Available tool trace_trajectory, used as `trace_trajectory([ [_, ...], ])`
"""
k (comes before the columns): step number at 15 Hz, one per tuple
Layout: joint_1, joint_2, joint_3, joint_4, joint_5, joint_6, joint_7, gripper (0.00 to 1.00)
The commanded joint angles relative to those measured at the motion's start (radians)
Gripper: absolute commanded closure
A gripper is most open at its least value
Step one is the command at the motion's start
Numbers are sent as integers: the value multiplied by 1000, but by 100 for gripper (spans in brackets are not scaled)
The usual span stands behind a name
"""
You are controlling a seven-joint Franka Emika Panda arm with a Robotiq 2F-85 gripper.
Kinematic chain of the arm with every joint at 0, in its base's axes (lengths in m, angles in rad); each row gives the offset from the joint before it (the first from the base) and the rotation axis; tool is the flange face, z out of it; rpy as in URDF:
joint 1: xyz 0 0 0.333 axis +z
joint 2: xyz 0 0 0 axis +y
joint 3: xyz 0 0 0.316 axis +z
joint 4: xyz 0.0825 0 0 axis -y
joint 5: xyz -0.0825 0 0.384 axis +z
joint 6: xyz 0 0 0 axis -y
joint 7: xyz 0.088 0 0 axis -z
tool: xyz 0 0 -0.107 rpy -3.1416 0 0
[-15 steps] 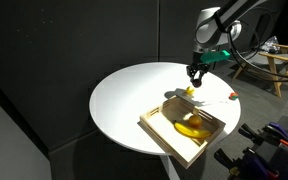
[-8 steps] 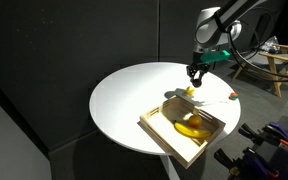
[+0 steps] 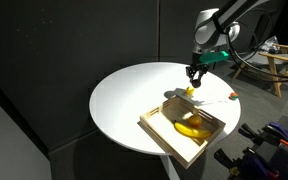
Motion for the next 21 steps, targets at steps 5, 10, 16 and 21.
trace_trajectory([
  [5,-28,33,2,61,16,-22,-16,72],
  [10,-52,25,-7,61,19,-28,-19,72],
  [16,-81,15,-20,53,19,-28,-28,72],
  [21,-104,34,-21,64,21,-34,-58,72],
])
